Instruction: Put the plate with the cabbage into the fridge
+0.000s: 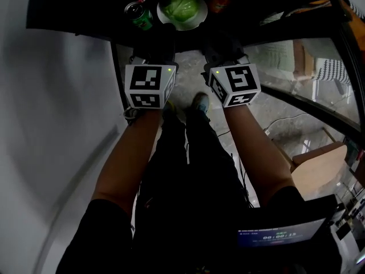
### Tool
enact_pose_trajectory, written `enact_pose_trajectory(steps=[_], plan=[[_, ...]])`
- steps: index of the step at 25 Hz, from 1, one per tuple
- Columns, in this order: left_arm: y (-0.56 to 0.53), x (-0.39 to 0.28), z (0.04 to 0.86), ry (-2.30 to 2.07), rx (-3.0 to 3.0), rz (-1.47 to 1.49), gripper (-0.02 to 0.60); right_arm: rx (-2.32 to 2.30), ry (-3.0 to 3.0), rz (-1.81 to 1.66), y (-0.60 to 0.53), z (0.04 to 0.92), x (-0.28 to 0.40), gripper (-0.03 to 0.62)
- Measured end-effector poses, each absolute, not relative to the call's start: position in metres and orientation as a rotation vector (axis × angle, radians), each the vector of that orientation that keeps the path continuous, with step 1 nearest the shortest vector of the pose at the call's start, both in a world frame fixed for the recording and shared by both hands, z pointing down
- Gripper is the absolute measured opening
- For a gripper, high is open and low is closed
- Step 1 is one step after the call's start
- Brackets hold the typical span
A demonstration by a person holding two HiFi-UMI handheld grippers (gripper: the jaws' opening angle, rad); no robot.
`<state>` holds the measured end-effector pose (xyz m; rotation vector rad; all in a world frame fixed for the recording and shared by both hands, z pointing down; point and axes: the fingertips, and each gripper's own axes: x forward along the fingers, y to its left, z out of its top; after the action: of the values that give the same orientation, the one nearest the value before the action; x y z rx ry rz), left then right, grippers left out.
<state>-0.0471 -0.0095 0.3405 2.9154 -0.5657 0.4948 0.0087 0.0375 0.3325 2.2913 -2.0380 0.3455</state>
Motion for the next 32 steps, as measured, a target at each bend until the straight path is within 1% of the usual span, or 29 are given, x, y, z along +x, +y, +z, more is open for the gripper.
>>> enact_pose_trajectory(steps=[6, 14, 23, 32], plan=[[0.026, -0.064, 0.293, -0.505, 2.938, 0.469, 0.004, 2.313, -2.048, 0.262, 0.061, 0.268, -0.009, 0.006], [0.060, -0.079, 0.259, -0.423, 2.984, 0.438, 0.004, 2.327, -2.064, 0.217, 0.090, 0.227, -0.036, 0.006], [0.083, -0.100, 0.233, -0.380, 3.009, 0.439, 0.004, 2.299, -2.055, 0.177, 0.109, 0.204, -0.058, 0.006], [0.076, -0.104, 0.217, -0.435, 3.022, 0.421, 0.005, 2.260, -2.063, 0.174, 0.109, 0.197, -0.065, 0.006]])
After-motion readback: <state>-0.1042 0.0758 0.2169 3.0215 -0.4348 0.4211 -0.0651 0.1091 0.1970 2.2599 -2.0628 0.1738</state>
